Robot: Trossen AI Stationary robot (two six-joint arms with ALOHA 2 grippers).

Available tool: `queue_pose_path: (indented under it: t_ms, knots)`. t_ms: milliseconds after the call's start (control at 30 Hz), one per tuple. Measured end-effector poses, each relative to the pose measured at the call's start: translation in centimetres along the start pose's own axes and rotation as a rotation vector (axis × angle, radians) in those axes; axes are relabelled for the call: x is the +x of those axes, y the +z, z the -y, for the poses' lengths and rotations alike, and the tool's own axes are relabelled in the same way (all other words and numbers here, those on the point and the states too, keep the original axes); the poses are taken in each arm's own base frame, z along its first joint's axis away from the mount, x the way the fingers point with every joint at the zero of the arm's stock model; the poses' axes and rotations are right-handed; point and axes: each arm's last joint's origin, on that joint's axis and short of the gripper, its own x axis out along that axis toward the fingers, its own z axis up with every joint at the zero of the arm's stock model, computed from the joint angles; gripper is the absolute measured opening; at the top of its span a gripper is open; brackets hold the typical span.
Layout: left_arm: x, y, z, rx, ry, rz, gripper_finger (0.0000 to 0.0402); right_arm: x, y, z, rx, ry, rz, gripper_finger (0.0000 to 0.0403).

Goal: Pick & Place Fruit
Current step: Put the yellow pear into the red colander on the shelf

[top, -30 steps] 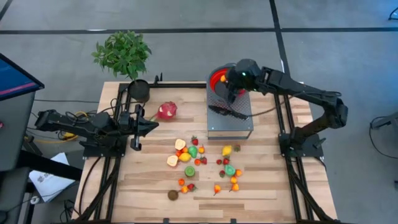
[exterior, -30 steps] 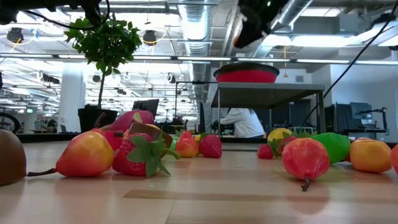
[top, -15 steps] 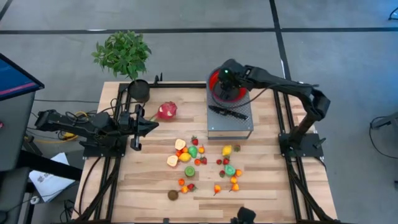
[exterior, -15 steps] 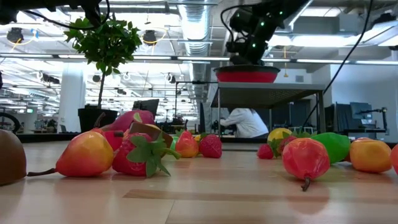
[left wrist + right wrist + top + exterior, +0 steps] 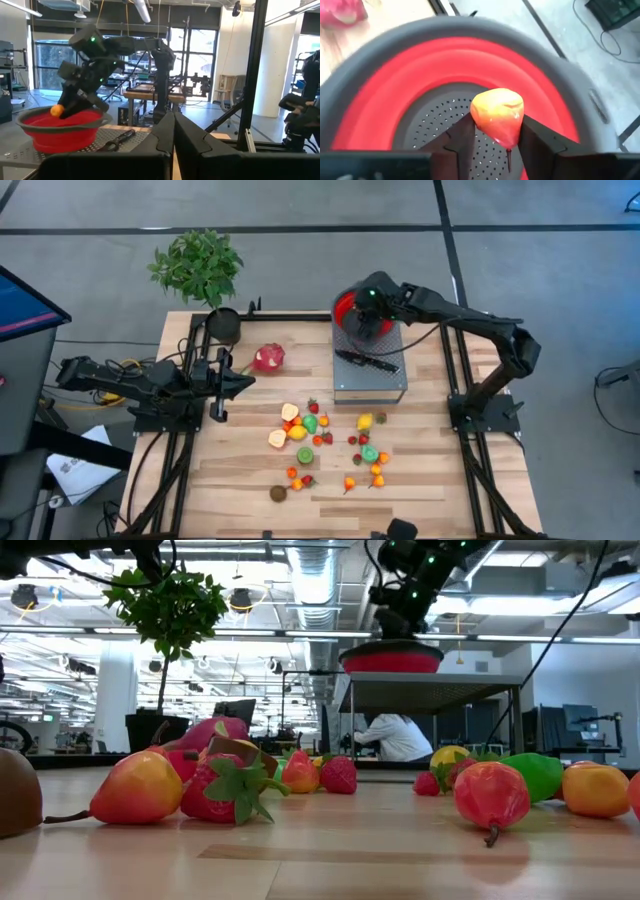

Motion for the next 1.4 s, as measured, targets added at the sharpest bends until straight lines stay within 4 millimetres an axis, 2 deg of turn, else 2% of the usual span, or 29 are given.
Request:
queue_pose_path:
  t_ms: [167, 300, 467, 533, 700, 933, 1133, 1400]
  knots:
    - [0.0, 0.0, 0.0, 0.0, 0.0, 0.0, 0.0003, -1.3, 0.1, 0.4, 0.01, -0.007, 0.034, 0.019]
    - [0.0, 0.0, 0.0, 0.0, 0.0, 0.0, 0.0003, -1.4, 0.0, 0.4, 0.006, -0.005, 0.024, 0.023]
    - [0.0, 0.0, 0.0, 0.0, 0.0, 0.0, 0.0003, -1.4, -0.3, 0.2, -0.005, 0.005, -0.007, 0.0238]
    - [0.0, 0.0, 0.0, 0.0, 0.0, 0.0, 0.0003, -1.7, -0.4, -0.1, -0.014, 0.012, -0.014, 0.0229]
    - [0.0, 0.0, 0.0, 0.0, 0.0, 0.0, 0.0003, -4.0, -0.2, -1.1, -0.041, 0.038, 0.038, 0.0195]
    - [0.0, 0.0, 0.0, 0.0, 0.0, 0.0, 0.0003, -8.1, -0.1, -2.4, -0.071, 0.079, 0.143, 0.0137]
    - [0.0, 0.0, 0.0, -0.001, 0.0, 0.001, 0.0003, -11.2, -1.1, -3.3, -0.031, 0.135, 0.15, 0.0098]
    - [0.0, 0.0, 0.0, 0.0, 0.0, 0.0, 0.0003, -12.8, -2.6, -5.0, 0.022, 0.201, 0.054, 0.0052]
